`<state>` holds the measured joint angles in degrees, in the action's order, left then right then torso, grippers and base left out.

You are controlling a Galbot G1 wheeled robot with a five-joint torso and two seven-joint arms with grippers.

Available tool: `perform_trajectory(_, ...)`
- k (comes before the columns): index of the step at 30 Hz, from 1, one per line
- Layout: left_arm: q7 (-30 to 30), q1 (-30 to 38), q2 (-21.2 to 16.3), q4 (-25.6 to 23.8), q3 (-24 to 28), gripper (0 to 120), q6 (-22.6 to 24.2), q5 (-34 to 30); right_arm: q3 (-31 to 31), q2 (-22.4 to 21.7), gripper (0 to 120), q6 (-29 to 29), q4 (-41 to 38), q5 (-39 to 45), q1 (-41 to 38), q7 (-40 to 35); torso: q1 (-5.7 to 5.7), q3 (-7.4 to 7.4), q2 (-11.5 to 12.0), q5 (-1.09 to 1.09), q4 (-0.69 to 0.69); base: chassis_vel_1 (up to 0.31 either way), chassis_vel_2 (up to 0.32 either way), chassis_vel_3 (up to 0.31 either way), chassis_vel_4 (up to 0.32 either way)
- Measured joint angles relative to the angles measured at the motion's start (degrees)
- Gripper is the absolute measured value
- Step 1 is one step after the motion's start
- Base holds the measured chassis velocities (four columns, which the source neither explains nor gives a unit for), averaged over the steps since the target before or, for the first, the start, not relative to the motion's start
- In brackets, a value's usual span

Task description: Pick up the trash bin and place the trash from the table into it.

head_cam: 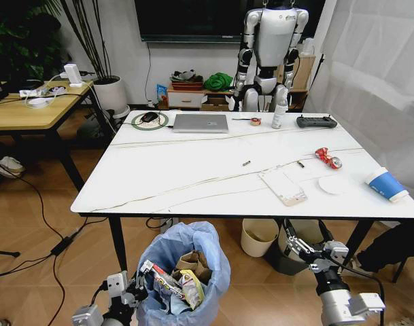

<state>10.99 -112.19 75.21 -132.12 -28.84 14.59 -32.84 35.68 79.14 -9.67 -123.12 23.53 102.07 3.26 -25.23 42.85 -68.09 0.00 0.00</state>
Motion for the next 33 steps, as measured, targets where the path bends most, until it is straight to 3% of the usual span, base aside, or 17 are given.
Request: perform_trajectory(33,0.13,0.48,0.97,0.85,-0.06,1,0.11,-0.31,0.18,-2.05,100,-0.23,0.13,-1.18,-2.94,-2.23,0.00,0.00,0.00,0.00,-0.01,-0.034,-0.033,0.031,0.031)
